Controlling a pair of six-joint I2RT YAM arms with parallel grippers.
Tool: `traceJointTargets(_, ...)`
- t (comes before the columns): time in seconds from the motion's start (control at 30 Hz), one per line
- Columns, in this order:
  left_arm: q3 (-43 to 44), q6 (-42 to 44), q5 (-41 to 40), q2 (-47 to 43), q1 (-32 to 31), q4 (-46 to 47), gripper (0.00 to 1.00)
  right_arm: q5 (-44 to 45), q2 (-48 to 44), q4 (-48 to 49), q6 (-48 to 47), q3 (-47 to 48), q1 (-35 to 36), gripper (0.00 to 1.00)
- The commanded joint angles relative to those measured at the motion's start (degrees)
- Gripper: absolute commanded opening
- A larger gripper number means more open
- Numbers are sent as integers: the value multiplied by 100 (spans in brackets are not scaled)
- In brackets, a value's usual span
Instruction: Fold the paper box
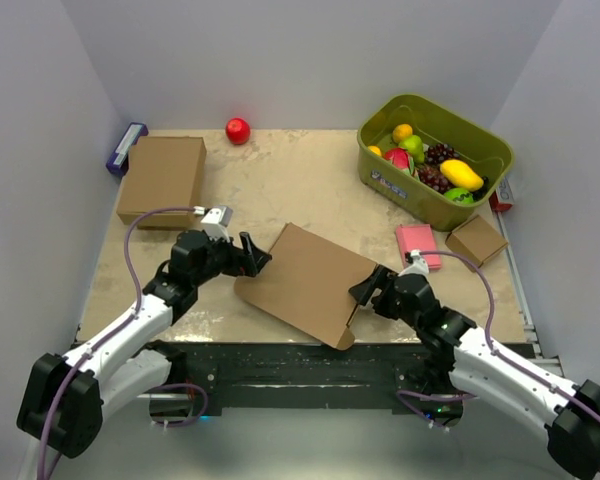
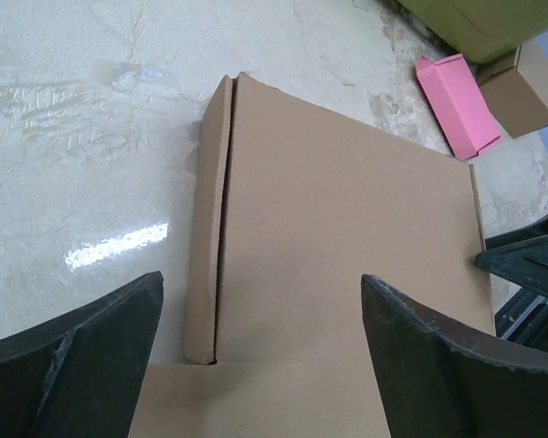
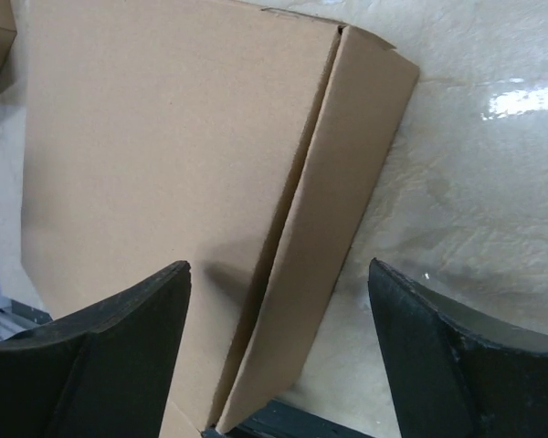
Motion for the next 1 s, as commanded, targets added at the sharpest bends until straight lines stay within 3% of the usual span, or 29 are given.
traceJointTargets(0.0, -122, -126, 63, -95, 83, 202, 93, -231, 286, 837, 288, -251, -17, 74)
traceJointTargets(0.2, -236, -223, 2, -271, 153, 176, 96, -100, 270, 820, 403, -400, -26, 48)
traceJointTargets(0.23, -236, -232, 19, -288, 153, 167, 97, -82, 234, 811, 438, -435, -26, 39)
traceJointTargets(0.37, -271, -302, 90, -394, 215, 71, 100, 6, 59, 689, 552, -550, -17, 18)
traceJointTargets(0.47, -332, -363, 195, -455, 258, 61, 100, 85, -64, 557, 649, -629, -26, 8)
traceJointTargets(0.67, -552, -478, 125, -491, 382, 18, 100, 322, -276, 215, 772, -717, -17, 0)
traceJointTargets(0.97, -1009, -899, 344, -579, 452, 456, 100, 595, -495, -191, 789, -700, -26, 0)
